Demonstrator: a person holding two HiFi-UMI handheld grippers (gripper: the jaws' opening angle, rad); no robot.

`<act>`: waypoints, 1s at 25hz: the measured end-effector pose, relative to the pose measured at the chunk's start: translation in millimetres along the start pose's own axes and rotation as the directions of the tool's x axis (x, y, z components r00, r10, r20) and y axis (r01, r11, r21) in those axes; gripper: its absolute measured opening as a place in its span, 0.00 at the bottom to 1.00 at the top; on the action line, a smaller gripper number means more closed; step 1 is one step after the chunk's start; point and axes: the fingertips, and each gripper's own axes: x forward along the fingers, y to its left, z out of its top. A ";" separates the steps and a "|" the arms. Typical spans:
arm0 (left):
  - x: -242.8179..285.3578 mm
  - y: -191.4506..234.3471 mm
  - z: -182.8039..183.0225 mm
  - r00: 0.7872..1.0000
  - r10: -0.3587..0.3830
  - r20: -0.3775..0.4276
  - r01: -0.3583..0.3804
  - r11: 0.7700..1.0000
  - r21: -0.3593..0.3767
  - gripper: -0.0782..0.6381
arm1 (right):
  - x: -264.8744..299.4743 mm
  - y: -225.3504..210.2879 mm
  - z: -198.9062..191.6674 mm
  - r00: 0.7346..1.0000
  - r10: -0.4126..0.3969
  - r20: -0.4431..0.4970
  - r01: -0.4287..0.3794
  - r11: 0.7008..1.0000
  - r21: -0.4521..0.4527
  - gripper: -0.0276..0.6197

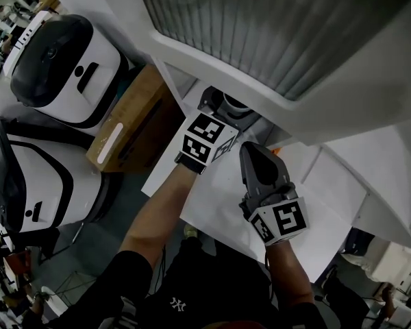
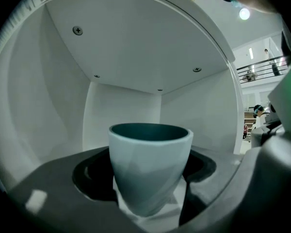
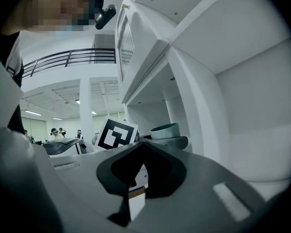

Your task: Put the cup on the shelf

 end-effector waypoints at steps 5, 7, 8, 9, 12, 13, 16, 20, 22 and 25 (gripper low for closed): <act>9.1 3.4 1.9 1.000 0.004 0.002 -0.004 1.000 -0.002 0.65 | -1.3 -3.3 -5.1 1.000 0.000 -0.015 0.000 1.000 -0.004 0.06; 11.4 5.3 1.3 1.000 0.004 -0.001 -0.004 1.000 -0.001 0.65 | 0.1 -1.9 -5.8 1.000 0.000 -0.018 0.000 1.000 -0.003 0.06; 12.8 5.9 0.5 1.000 0.004 -0.003 -0.004 1.000 0.000 0.65 | 0.4 -1.8 -6.2 1.000 0.000 -0.018 0.000 1.000 -0.003 0.06; 14.2 6.4 -0.2 1.000 0.004 -0.003 -0.004 1.000 0.000 0.65 | 0.8 -2.3 -6.6 1.000 0.000 -0.018 0.000 1.000 -0.003 0.06; 17.7 7.2 -0.3 1.000 0.004 0.001 -0.004 1.000 0.005 0.65 | 1.3 -4.0 -7.0 1.000 -0.001 -0.017 0.001 1.000 -0.004 0.06; 18.0 6.4 -0.4 1.000 0.002 0.003 -0.002 1.000 0.013 0.65 | 1.0 -4.2 -6.8 1.000 -0.002 -0.016 0.002 1.000 -0.004 0.06; 17.6 1.2 -1.5 1.000 -0.009 0.010 0.008 0.999 0.042 0.66 | -1.0 -5.9 -6.3 1.000 -0.004 -0.017 0.004 1.000 -0.002 0.06; 17.6 -0.9 -0.8 0.999 -0.026 0.025 0.024 0.997 0.078 0.66 | -0.9 -5.6 -5.4 1.000 -0.004 -0.016 0.004 1.000 0.001 0.06; 17.2 -1.7 -1.5 0.999 -0.027 0.030 0.025 0.997 0.077 0.67 | -1.9 -5.1 -5.3 1.000 -0.002 -0.016 0.002 1.000 -0.003 0.06; 15.6 -1.6 -3.2 0.999 -0.019 0.044 0.016 0.997 0.072 0.68 | -3.6 -5.6 -4.9 1.000 -0.006 -0.014 0.006 1.000 0.005 0.06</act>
